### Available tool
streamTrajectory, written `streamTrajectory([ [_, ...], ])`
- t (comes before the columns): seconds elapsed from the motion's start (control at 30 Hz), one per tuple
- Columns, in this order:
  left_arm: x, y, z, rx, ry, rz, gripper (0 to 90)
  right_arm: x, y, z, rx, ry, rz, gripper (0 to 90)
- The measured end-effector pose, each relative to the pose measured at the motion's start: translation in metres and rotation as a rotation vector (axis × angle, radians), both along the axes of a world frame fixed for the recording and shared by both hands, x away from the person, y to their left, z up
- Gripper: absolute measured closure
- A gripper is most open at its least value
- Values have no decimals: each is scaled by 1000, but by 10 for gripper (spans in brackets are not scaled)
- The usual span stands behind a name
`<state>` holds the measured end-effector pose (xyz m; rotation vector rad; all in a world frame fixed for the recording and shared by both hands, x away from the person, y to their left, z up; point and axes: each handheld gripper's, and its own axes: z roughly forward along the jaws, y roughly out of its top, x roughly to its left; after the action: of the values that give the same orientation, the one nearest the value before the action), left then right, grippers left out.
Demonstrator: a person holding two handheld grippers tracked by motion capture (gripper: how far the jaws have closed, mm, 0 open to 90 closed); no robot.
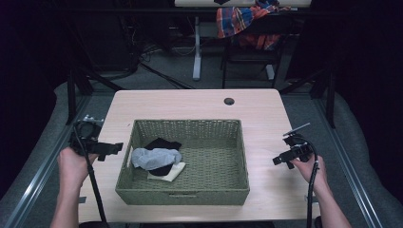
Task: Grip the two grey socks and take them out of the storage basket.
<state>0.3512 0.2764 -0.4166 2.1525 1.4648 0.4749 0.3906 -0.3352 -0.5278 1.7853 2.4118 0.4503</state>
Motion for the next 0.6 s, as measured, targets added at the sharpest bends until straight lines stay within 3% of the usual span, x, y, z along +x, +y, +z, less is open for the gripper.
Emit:
streamTrajectory([
  [0.27,8,-37,11,25,17,-111,0,0,0,-1,-2,3,3,103],
  [0.37,12,-52,7,9,35,-155,0,0,0,0,-5,2,5,111],
  [0.6,21,-74,-6,36,88,-217,0,0,0,0,-4,4,9,112],
])
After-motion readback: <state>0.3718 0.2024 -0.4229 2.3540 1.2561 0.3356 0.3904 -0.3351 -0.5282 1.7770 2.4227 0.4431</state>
